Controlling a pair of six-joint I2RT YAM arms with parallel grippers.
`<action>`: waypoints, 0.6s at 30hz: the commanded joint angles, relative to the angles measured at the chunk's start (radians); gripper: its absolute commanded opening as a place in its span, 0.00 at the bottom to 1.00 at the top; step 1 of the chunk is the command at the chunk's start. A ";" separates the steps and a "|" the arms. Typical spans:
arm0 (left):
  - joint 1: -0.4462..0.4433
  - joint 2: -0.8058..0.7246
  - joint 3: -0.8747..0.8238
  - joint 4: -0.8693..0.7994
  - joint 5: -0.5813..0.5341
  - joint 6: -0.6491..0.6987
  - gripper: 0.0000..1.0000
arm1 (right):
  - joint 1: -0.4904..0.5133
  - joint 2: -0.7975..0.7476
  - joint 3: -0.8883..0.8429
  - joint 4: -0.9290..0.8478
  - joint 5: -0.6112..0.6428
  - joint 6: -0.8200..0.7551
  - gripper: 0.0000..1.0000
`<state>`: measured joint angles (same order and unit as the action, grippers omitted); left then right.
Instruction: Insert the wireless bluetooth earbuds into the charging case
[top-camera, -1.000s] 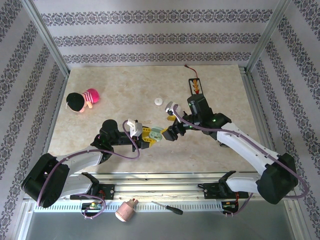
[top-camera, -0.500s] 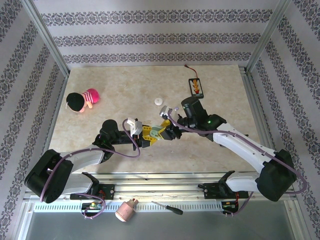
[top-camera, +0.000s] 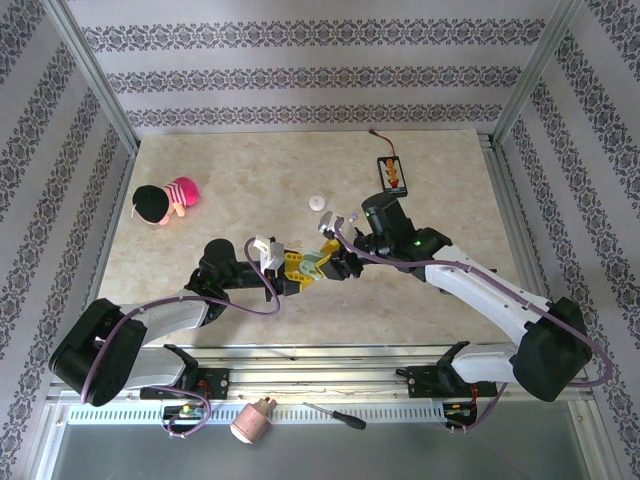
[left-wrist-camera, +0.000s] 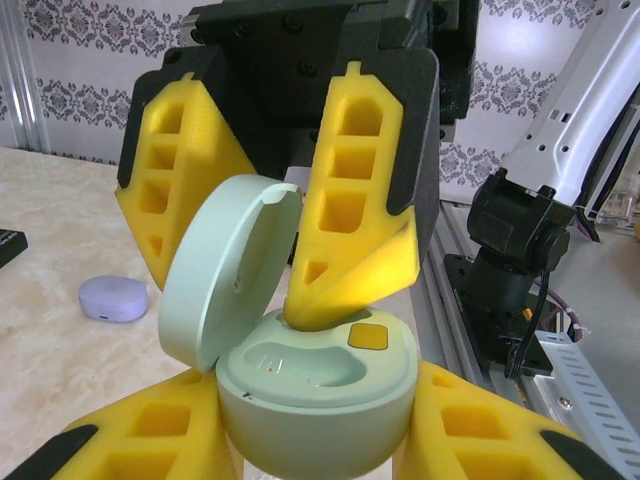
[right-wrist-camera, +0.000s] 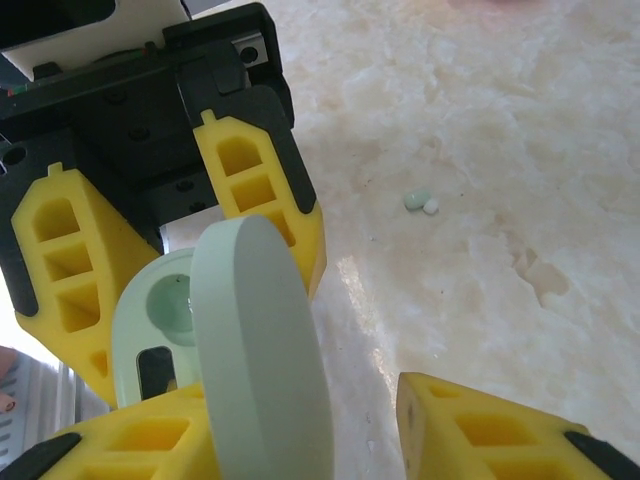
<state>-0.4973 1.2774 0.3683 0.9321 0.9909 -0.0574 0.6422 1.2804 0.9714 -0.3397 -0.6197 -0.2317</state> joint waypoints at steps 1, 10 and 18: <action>0.002 -0.010 -0.003 0.060 0.028 0.015 0.21 | -0.016 -0.039 -0.008 0.014 -0.007 0.008 0.44; 0.002 -0.005 -0.005 0.089 0.037 -0.006 0.21 | -0.024 -0.035 -0.008 0.010 -0.023 0.010 0.31; 0.002 -0.026 -0.005 0.059 0.020 0.000 0.21 | -0.006 -0.030 -0.005 0.008 -0.007 -0.023 0.08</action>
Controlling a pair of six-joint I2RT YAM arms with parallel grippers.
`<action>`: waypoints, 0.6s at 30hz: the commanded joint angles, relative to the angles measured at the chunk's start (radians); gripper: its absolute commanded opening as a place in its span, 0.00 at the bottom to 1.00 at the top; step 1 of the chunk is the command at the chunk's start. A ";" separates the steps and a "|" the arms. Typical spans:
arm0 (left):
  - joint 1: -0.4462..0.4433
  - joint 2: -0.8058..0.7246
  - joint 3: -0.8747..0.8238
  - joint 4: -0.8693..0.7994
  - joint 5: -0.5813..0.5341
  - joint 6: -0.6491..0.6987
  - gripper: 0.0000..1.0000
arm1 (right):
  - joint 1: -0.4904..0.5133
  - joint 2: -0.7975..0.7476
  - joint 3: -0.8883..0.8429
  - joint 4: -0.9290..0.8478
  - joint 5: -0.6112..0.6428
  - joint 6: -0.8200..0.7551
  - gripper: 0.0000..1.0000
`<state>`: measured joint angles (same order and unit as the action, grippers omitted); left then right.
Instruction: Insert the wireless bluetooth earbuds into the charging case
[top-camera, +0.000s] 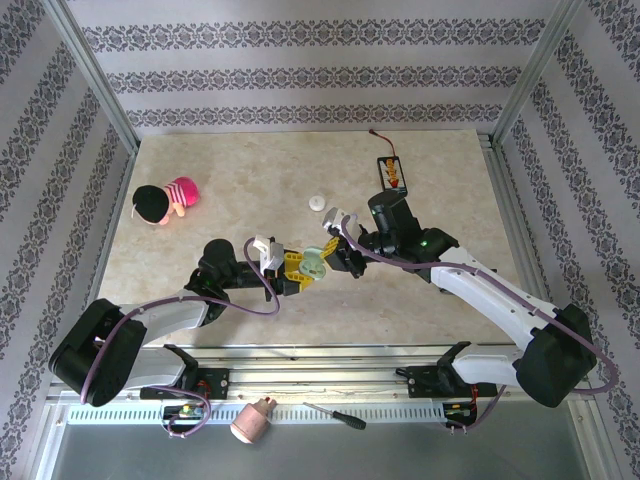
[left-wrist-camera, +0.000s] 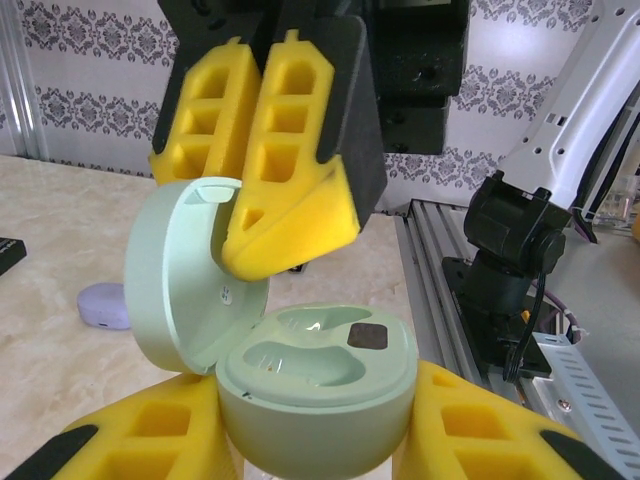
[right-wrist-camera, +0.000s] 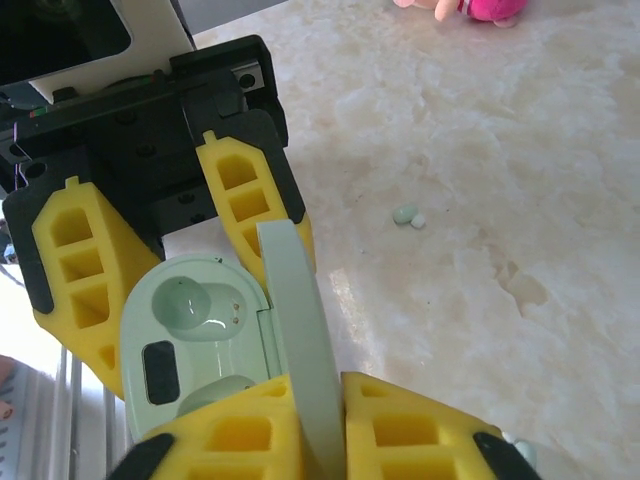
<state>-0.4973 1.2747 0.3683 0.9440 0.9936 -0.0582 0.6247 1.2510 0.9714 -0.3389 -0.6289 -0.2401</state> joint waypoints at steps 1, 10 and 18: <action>0.001 -0.024 -0.006 0.044 0.011 0.002 0.22 | 0.013 -0.002 -0.005 0.005 0.008 -0.017 0.06; 0.002 -0.001 0.000 0.045 -0.032 -0.020 0.52 | 0.040 -0.028 -0.013 0.050 0.107 -0.012 0.00; 0.003 0.022 0.002 0.078 -0.041 -0.038 0.78 | 0.042 -0.027 -0.019 0.072 0.118 -0.003 0.00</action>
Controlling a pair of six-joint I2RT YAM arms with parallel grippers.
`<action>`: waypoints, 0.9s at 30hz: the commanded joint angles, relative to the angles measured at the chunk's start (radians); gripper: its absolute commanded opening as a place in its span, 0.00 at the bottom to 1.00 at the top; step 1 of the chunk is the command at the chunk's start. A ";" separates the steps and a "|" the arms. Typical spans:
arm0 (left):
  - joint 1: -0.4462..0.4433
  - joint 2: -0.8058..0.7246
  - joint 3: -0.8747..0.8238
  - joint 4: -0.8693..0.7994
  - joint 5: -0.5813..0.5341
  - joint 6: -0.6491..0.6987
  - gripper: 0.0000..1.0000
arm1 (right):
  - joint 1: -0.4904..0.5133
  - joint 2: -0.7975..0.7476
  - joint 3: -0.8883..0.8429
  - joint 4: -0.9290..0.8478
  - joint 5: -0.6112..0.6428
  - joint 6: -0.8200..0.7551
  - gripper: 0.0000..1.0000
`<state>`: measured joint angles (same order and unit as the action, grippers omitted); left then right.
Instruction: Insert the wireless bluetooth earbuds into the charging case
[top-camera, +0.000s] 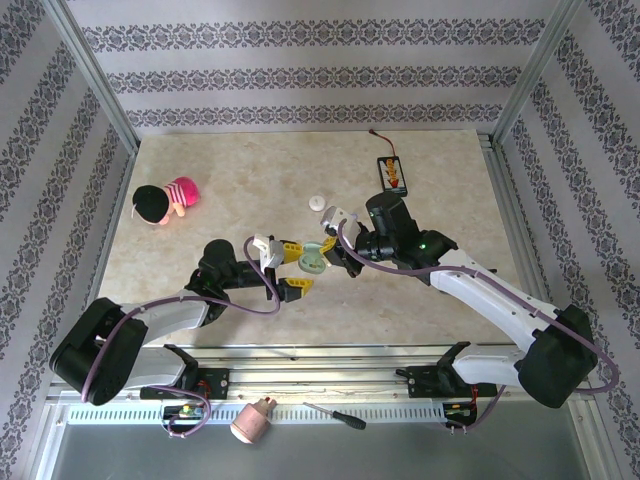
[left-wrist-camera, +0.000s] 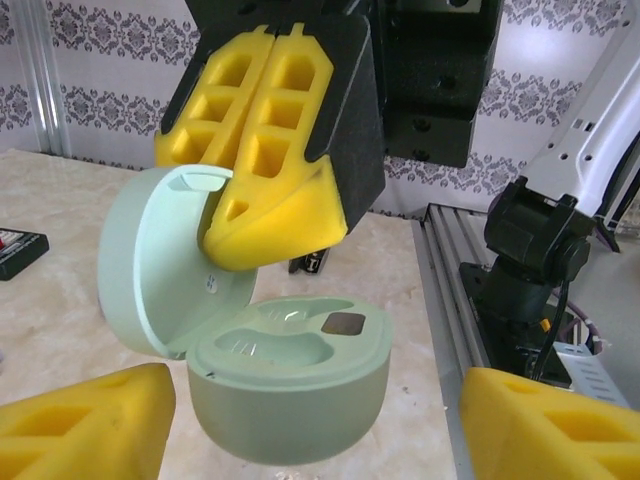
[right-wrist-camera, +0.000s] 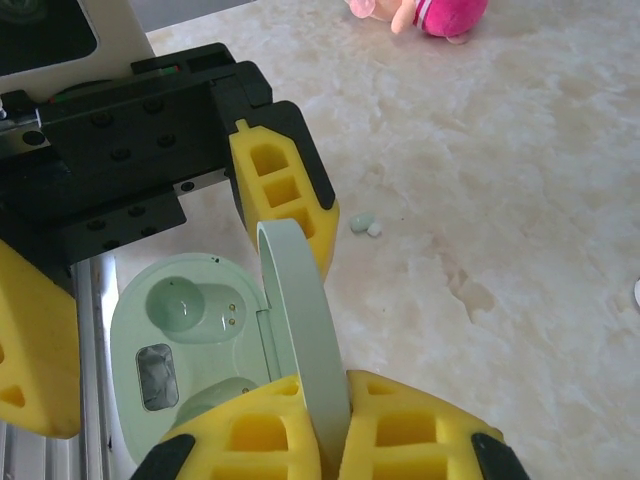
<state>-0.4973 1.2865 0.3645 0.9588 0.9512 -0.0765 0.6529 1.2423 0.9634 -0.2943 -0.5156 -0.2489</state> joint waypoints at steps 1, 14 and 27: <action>0.003 0.014 0.008 0.063 0.001 -0.025 0.79 | 0.015 -0.020 -0.012 0.031 0.003 0.006 0.00; 0.003 0.046 0.036 0.098 0.043 -0.077 0.62 | 0.024 -0.006 -0.004 0.028 -0.023 -0.002 0.00; 0.003 0.063 0.035 0.118 0.060 -0.089 0.35 | 0.025 -0.002 -0.004 0.026 -0.014 0.000 0.00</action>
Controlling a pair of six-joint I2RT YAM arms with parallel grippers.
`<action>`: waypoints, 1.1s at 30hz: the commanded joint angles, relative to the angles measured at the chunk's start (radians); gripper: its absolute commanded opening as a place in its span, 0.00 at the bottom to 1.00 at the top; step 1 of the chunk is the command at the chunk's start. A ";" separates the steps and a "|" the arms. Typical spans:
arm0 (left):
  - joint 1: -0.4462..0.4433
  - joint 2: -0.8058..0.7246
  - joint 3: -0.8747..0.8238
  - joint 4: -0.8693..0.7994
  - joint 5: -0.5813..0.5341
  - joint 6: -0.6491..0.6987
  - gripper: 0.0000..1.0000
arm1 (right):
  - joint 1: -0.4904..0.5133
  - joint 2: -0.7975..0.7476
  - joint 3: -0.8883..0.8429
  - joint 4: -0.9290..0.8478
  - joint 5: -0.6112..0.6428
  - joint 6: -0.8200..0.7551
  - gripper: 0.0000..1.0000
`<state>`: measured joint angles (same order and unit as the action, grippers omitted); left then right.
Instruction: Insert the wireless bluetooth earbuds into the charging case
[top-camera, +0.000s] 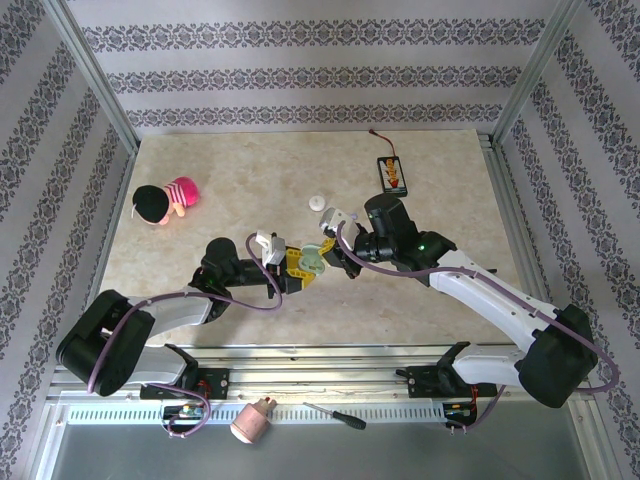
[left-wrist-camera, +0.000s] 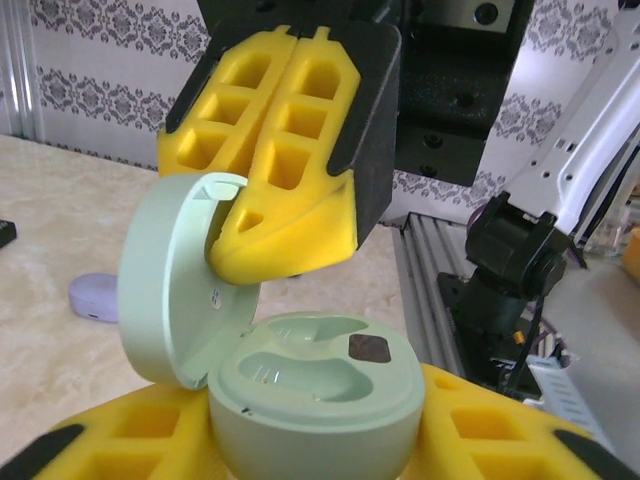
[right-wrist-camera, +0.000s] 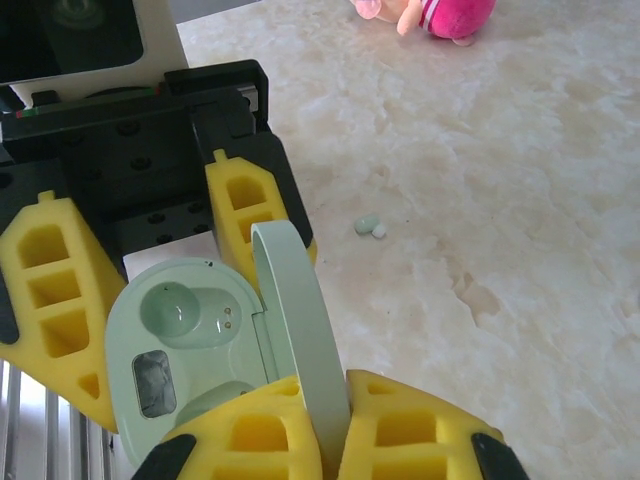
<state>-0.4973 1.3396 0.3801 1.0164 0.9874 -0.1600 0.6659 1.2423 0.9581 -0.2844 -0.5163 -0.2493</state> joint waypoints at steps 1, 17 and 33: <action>0.003 0.012 0.019 0.064 0.025 -0.008 0.32 | 0.012 -0.003 0.001 0.017 -0.013 0.002 0.00; 0.051 0.046 -0.035 0.137 -0.062 0.022 0.25 | -0.029 -0.182 -0.064 0.057 -0.036 0.108 0.73; 0.132 0.008 -0.097 0.251 -0.098 0.011 0.24 | -0.230 -0.020 -0.181 0.127 0.153 0.690 0.74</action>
<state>-0.3775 1.3781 0.2989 1.1984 0.8948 -0.1619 0.4404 1.1652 0.7757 -0.1390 -0.4072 0.3191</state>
